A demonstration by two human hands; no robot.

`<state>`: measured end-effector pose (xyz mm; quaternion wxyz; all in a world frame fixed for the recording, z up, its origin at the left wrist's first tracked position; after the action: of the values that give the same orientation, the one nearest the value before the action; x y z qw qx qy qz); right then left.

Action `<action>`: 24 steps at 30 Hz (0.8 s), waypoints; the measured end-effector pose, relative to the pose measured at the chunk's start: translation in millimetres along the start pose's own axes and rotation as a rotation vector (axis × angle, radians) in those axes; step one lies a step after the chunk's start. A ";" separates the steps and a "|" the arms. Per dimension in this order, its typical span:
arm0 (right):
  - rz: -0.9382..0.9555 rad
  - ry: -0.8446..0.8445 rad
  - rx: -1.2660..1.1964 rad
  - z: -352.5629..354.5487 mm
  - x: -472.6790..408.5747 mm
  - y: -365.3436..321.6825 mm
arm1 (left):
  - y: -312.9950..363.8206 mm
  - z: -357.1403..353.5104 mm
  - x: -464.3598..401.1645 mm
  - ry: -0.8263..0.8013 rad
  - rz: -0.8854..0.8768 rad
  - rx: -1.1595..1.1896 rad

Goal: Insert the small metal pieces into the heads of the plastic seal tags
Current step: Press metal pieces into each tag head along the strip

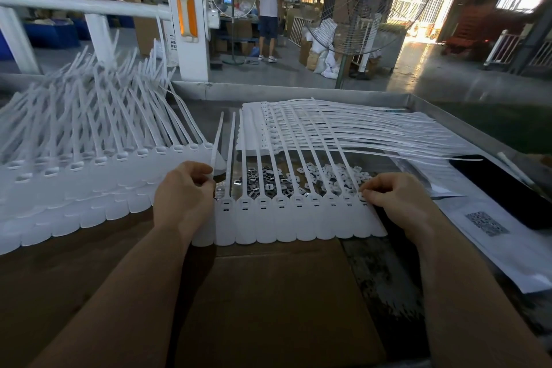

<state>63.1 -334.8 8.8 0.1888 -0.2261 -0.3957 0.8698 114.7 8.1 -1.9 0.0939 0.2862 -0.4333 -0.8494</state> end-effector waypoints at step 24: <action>-0.006 -0.090 0.020 -6.4 3.5 -2.3 | 1.6 1.1 -0.3 -0.012 -0.001 -0.003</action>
<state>64.0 -327.8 6.0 0.1757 -0.1835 -0.3960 0.8824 114.2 8.0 0.1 0.0911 0.2810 -0.4326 -0.8518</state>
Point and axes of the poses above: each hand's wrist, its own x-axis away from the middle knuckle, its own z-axis out of the back of the hand, y = z × x, the point moved 9 cm from there along -x, towards the middle knuckle, and after that the axes turned 13 degrees about y, right-handed, at the moved point
